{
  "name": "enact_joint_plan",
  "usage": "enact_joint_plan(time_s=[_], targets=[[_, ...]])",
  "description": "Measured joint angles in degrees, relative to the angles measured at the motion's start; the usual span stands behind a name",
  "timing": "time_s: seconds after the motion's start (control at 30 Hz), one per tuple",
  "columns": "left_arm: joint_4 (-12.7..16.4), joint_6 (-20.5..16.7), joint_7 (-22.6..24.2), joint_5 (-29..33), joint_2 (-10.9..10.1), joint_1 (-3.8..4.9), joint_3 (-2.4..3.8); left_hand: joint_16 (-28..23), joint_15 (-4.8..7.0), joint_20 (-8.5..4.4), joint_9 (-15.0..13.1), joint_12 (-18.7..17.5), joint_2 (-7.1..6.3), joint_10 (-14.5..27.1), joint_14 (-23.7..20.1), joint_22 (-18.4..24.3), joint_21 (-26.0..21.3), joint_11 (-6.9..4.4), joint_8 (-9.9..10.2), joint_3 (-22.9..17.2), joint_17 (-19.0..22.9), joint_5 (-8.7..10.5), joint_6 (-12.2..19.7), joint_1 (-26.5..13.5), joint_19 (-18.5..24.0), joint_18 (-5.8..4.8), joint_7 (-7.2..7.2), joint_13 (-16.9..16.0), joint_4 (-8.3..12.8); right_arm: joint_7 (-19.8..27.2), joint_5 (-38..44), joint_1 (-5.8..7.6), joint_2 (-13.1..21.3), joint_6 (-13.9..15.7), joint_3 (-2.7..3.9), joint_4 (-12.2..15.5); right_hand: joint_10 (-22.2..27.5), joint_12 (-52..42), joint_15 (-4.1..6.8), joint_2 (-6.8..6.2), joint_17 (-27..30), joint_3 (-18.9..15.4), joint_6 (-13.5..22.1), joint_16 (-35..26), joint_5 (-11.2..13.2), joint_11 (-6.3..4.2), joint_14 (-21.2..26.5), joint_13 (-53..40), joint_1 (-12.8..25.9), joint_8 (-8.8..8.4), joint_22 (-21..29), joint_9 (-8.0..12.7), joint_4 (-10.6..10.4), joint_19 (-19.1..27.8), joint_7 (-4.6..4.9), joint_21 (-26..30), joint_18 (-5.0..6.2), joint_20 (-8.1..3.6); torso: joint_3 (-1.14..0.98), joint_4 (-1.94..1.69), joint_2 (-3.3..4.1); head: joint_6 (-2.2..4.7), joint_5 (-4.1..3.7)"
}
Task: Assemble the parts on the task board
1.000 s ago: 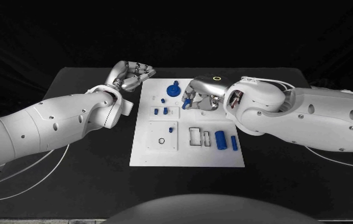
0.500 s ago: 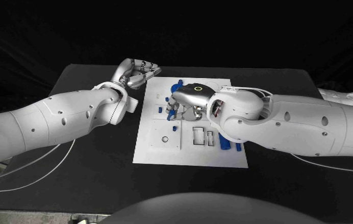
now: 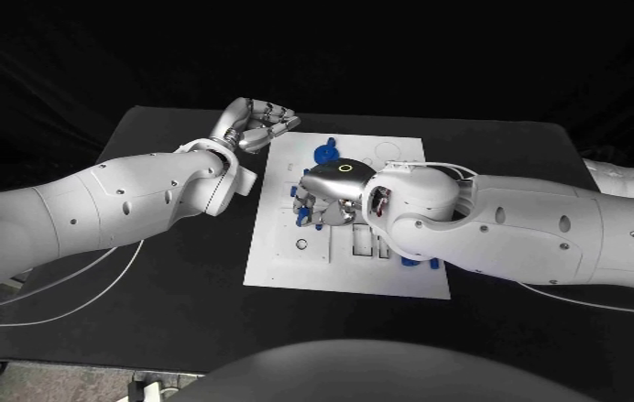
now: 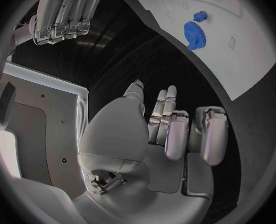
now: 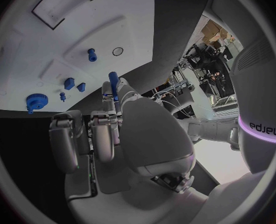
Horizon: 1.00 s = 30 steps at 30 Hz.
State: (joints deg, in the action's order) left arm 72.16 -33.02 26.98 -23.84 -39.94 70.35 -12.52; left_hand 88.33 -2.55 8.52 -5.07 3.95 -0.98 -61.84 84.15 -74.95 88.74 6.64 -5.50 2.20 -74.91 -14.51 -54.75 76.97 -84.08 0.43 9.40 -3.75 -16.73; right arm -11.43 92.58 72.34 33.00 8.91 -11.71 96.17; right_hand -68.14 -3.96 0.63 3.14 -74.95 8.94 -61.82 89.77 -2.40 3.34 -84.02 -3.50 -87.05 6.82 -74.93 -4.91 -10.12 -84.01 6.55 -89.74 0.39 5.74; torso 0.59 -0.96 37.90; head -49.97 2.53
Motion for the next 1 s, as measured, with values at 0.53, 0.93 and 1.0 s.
enact_joint_plan(time_s=[0.53,0.93,1.0], targets=[[0.27,0.14,0.04,-0.27,-0.33,0.00,0.00,0.00,0.00,0.00,0.00,0.00,0.14,0.00,0.00,0.01,0.00,0.00,0.00,0.00,0.00,0.00,0.00,0.14,0.00,0.00,0.00,0.00,0.00,0.67,3.33,-1.87,-1.95,-3.65,-0.02,-1.41,0.00,0.22,0.00,-0.01,0.01,0.34,0.02,0.00,-0.17,0.00,0.00,0.00,0.01,-0.44,0.01,0.00,0.00,0.00,-0.02,0.00,0.00,0.00,-0.07,0.03,0.08,-0.03,0.54],[0.71,0.13,0.06,-0.32,-0.57,-0.01,0.00,0.00,0.00,0.00,0.00,0.00,0.22,0.00,0.00,0.02,0.00,0.00,0.00,0.00,0.01,0.00,0.00,0.22,0.00,0.00,0.00,0.00,0.00,1.13,3.95,-2.45,-3.12,-5.30,-0.03,-2.56,0.00,0.22,0.00,-0.01,0.02,0.33,0.11,0.00,-0.16,0.00,0.00,0.04,0.01,-0.60,0.01,-0.01,0.00,0.00,-0.11,0.00,0.00,0.00,-0.07,0.03,0.12,-0.03,-0.07],[0.74,0.13,0.06,-0.33,-0.58,-0.01,0.00,0.00,0.00,0.00,0.00,0.00,0.22,0.00,0.00,0.02,0.00,0.00,0.00,0.00,0.01,0.00,0.00,0.22,0.00,0.00,0.00,0.00,0.00,1.17,3.95,-2.48,-3.21,-5.46,-0.03,-2.60,0.00,0.22,0.00,-0.01,0.02,0.33,0.11,0.00,-0.16,0.00,0.00,0.04,0.01,-0.60,0.01,-0.01,0.00,0.00,-0.11,0.00,0.00,0.00,-0.07,0.05,0.10,-0.03,-0.07]])
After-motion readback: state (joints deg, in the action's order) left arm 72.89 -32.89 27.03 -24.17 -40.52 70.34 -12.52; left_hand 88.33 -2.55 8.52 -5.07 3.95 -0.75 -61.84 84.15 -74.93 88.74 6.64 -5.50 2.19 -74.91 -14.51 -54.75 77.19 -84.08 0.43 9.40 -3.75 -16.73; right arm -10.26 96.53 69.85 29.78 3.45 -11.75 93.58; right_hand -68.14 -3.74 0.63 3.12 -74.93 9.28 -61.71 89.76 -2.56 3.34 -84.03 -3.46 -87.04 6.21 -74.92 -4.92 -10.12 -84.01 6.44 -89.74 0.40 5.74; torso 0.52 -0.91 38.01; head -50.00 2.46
